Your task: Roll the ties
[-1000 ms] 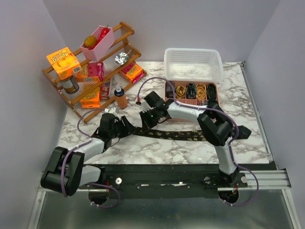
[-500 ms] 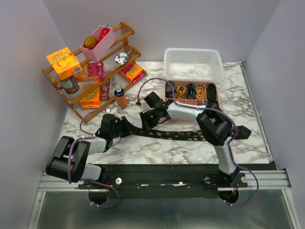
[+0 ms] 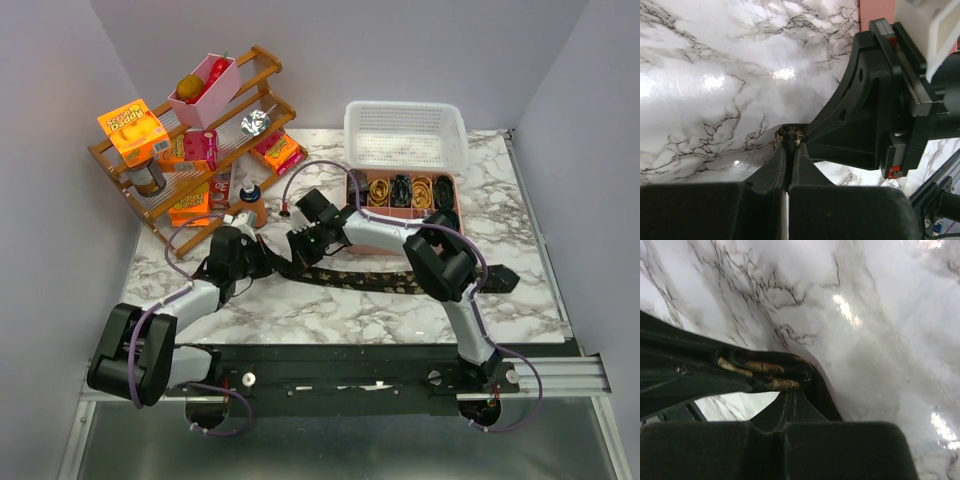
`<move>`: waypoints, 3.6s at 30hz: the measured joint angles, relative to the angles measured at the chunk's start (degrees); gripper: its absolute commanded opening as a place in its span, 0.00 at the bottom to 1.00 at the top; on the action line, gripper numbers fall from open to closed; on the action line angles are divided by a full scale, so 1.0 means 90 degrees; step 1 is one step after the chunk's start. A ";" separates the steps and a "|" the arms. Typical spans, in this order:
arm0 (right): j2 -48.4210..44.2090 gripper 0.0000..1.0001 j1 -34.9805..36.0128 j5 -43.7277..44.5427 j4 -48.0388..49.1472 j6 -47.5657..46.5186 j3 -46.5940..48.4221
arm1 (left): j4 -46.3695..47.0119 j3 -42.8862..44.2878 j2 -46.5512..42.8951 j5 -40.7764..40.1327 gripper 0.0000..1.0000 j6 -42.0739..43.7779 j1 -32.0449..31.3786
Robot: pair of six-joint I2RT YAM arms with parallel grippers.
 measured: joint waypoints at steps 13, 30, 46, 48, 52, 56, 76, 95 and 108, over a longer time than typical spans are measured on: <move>0.0617 0.01 0.0007 -0.0340 -0.0160 0.0136 0.0913 | -0.1683 0.0784 -0.0401 -0.1171 0.00 0.0600 -0.0627; 0.0699 0.01 -0.0005 -0.0488 -0.0260 0.0185 0.1044 | -0.2395 0.1355 -0.0155 -0.2098 0.00 0.0714 -0.1200; 0.0168 0.01 -0.0002 -0.0185 -0.0345 0.0066 0.1027 | -0.3932 0.1889 -0.0194 -0.3453 0.00 0.0690 -0.1256; 0.0029 0.01 -0.0027 -0.0114 -0.0347 0.0044 0.1025 | -0.4102 0.2006 -0.0194 -0.3638 0.00 0.0690 -0.1319; -0.0175 0.01 -0.0114 0.0017 -0.0342 0.0005 0.0964 | -0.4544 0.2259 -0.0153 -0.4129 0.00 0.0687 -0.1511; -0.0289 0.01 -0.0287 0.0158 -0.0369 -0.0029 0.0787 | -0.4796 0.2492 0.0141 -0.4490 0.00 0.0692 -0.1688; -0.0517 0.01 -0.0687 0.0534 -0.0442 0.0041 0.0148 | -0.5163 0.3215 0.1620 -0.5299 0.00 0.0826 -0.2958; -0.0517 0.01 -0.0729 0.0578 -0.0427 0.0206 -0.0049 | -0.4192 0.3011 0.1897 -0.4612 0.45 0.0243 -0.3113; -0.0542 0.01 -0.0726 0.0483 -0.0379 0.0097 -0.0238 | -0.3531 0.2608 0.1547 -0.4226 0.56 0.0114 -0.3094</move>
